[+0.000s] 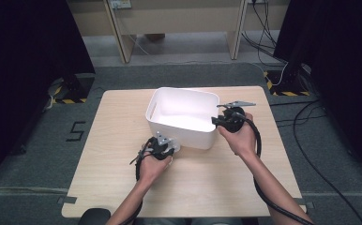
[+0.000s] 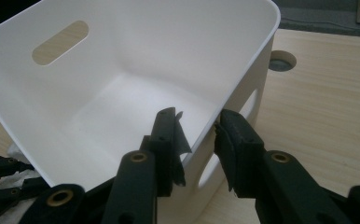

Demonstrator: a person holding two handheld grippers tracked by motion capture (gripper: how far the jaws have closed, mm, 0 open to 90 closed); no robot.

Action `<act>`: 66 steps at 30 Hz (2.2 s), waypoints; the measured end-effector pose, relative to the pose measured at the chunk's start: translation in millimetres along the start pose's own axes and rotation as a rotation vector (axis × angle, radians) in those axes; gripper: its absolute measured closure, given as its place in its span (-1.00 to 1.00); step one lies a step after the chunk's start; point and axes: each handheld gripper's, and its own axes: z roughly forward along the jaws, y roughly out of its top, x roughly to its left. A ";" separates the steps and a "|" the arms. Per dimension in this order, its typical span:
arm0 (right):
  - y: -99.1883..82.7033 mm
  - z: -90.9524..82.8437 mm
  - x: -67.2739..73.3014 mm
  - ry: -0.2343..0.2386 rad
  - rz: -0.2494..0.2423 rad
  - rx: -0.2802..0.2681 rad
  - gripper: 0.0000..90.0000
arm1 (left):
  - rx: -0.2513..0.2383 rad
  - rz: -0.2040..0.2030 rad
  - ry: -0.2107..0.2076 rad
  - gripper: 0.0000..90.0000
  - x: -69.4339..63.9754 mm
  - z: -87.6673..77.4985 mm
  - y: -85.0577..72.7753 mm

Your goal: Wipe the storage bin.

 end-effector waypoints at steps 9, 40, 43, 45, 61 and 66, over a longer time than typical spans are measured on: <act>0.0 0.1 0.0 -0.001 0.001 -0.001 0.52 | -0.001 -0.003 -0.017 0.62 -4.4 -0.1 3.4; -0.2 0.5 -0.7 0.002 0.005 -0.005 0.52 | -0.085 -0.005 -0.034 0.62 -7.2 -28.7 25.0; -0.1 0.4 -0.6 0.003 0.009 -0.003 0.52 | -0.093 -0.002 -0.036 0.62 -7.3 -32.9 28.1; -0.1 0.4 -0.6 0.003 0.009 -0.003 0.52 | -0.101 -0.002 -0.039 0.62 -7.5 -35.5 30.1; -0.3 0.5 -1.0 0.004 0.010 -0.006 0.52 | -0.140 0.008 -0.035 0.62 -11.6 -45.7 38.4; -0.3 0.5 -0.9 0.004 0.011 -0.006 0.52 | -0.145 0.015 -0.035 0.62 -12.8 -47.8 40.3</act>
